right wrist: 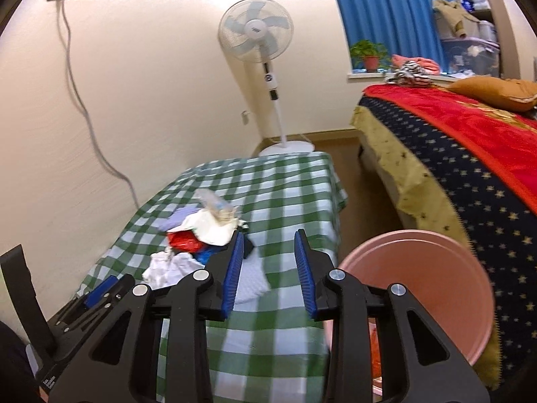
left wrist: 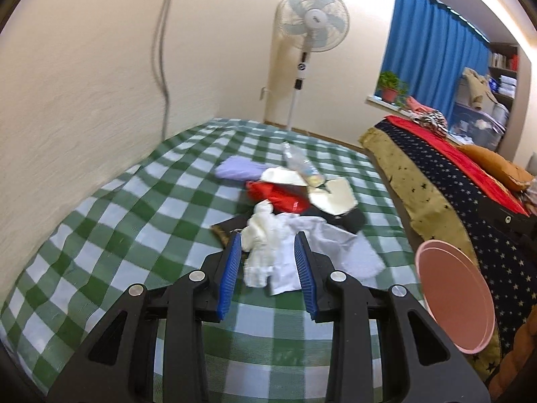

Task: Collect trash
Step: 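Grasp a white tissue with the left tool while the right tool grasps crumpled white paper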

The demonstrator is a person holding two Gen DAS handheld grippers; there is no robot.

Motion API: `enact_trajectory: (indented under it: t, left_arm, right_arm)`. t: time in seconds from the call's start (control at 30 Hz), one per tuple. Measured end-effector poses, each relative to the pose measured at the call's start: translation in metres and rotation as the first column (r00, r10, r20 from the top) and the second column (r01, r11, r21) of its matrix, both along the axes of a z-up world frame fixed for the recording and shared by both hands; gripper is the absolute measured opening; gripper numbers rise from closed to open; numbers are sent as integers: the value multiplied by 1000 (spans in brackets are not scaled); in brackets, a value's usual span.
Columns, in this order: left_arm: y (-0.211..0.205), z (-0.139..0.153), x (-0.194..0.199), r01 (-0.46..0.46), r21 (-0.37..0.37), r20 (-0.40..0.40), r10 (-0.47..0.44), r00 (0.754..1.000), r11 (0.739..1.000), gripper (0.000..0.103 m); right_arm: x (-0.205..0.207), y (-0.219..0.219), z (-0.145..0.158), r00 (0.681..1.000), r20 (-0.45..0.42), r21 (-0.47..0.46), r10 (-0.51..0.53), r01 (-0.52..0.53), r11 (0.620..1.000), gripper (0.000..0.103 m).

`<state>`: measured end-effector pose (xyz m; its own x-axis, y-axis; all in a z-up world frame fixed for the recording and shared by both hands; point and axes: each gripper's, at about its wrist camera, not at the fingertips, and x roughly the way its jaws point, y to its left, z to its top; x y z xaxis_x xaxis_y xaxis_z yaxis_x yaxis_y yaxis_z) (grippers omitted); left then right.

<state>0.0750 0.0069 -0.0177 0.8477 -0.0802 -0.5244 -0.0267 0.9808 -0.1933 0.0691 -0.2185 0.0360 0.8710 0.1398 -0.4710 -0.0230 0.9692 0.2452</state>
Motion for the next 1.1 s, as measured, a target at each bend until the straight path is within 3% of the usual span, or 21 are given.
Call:
enact_trajectory:
  t: [0.23, 0.4, 0.77, 0.97, 1.1]
  left_arm:
    - [3, -10, 14, -6, -6, -32, 6, 999, 1000, 34]
    - [1, -17, 24, -2, -11, -53, 1, 999, 1000, 41]
    - [3, -29, 38, 4, -33, -95, -8, 995, 999, 41]
    - [8, -30, 39, 2, -43, -102, -6, 995, 999, 16]
    - [10, -31, 41, -7, -43, -114, 2, 993, 999, 11]
  right_arm:
    - [23, 22, -21, 997, -38, 44, 74, -72, 996, 32]
    - [38, 32, -34, 992, -59, 75, 109, -105, 992, 33]
    - [68, 54, -60, 975, -127, 114, 181, -167, 979, 38]
    - [79, 67, -71, 963, -160, 121, 218, -200, 972, 38]
    - [81, 75, -75, 953, -178, 110, 246, -229, 967, 38]
